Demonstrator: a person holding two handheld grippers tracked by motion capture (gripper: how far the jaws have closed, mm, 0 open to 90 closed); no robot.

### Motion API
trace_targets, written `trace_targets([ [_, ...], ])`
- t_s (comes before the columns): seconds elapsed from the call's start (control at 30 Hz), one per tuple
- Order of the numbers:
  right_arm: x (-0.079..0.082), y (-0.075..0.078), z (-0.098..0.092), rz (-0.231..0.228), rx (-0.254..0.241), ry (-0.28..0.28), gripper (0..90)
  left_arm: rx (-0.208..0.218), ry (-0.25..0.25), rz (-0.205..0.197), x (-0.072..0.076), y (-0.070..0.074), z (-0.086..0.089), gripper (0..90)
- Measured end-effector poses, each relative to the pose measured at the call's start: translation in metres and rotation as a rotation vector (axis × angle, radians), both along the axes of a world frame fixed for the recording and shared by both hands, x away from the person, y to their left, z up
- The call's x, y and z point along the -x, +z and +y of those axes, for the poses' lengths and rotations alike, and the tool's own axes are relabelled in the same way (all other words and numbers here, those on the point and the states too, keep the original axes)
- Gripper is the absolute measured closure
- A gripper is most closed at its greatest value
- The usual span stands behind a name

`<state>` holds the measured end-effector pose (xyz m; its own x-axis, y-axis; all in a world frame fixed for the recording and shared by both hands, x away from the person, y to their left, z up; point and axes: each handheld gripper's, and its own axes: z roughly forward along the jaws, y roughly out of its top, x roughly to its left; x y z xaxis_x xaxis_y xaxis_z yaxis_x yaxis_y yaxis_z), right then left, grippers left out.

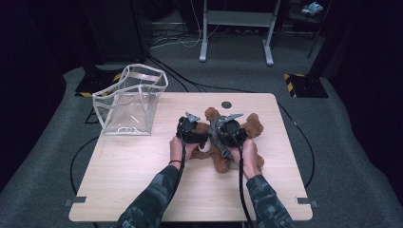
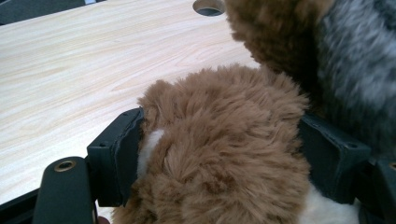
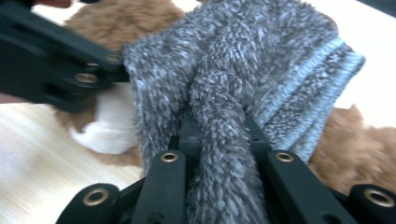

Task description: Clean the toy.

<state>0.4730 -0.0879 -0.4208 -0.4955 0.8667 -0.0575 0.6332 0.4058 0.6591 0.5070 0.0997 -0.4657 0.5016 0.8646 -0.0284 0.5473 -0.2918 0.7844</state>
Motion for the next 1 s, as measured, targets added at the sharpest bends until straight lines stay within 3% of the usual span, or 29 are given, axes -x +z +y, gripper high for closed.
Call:
trace_targets([
  [0.17, 0.002, 0.003, -0.033, -0.021, 0.009, -0.086, 77.0, 0.010, 0.004, -0.002, -0.001, -0.001, 0.000, 22.4],
  [0.27, 0.000, -0.001, -0.056, -0.006, 0.004, -0.149, 77.0, 0.008, 0.005, 0.000, -0.001, -0.001, 0.000, 22.4],
  [0.37, 0.000, -0.002, -0.062, -0.002, 0.012, -0.148, 76.9, 0.004, 0.009, 0.003, -0.001, 0.000, -0.001, 22.4],
  [0.47, 0.006, 0.009, -0.051, -0.032, 0.002, -0.133, 76.6, 0.006, 0.009, 0.009, -0.001, 0.000, 0.001, 22.4],
  [0.5, 0.009, 0.014, -0.044, -0.050, -0.018, -0.097, 76.6, 0.006, 0.009, 0.009, -0.001, 0.000, 0.001, 22.4],
  [0.57, 0.012, 0.017, -0.028, -0.039, -0.059, -0.033, 76.4, 0.003, 0.009, 0.010, 0.000, 0.000, 0.000, 22.4],
  [0.67, 0.014, 0.010, -0.001, -0.021, -0.003, 0.040, 76.3, 0.013, 0.012, 0.016, 0.000, 0.000, 0.000, 22.4],
  [0.7, 0.013, 0.004, 0.006, -0.023, 0.041, 0.048, 76.4, 0.012, 0.008, 0.018, 0.000, 0.000, 0.001, 22.5],
  [0.73, 0.012, 0.001, 0.006, -0.023, 0.054, 0.046, 76.6, 0.007, 0.002, 0.016, 0.000, 0.000, 0.002, 22.4],
  [0.87, 0.010, 0.000, -0.020, -0.017, -0.020, -0.005, 77.0, 0.028, 0.011, 0.009, 0.000, -0.001, 0.001, 22.4],
  [0.9, 0.011, 0.000, -0.031, -0.010, -0.043, -0.040, 77.1, 0.026, 0.010, 0.010, 0.000, -0.001, 0.001, 22.5],
  [1.0, 0.013, -0.003, -0.059, -0.015, -0.047, -0.122, 77.0, 0.027, 0.010, 0.013, -0.001, -0.001, 0.001, 22.5],
])
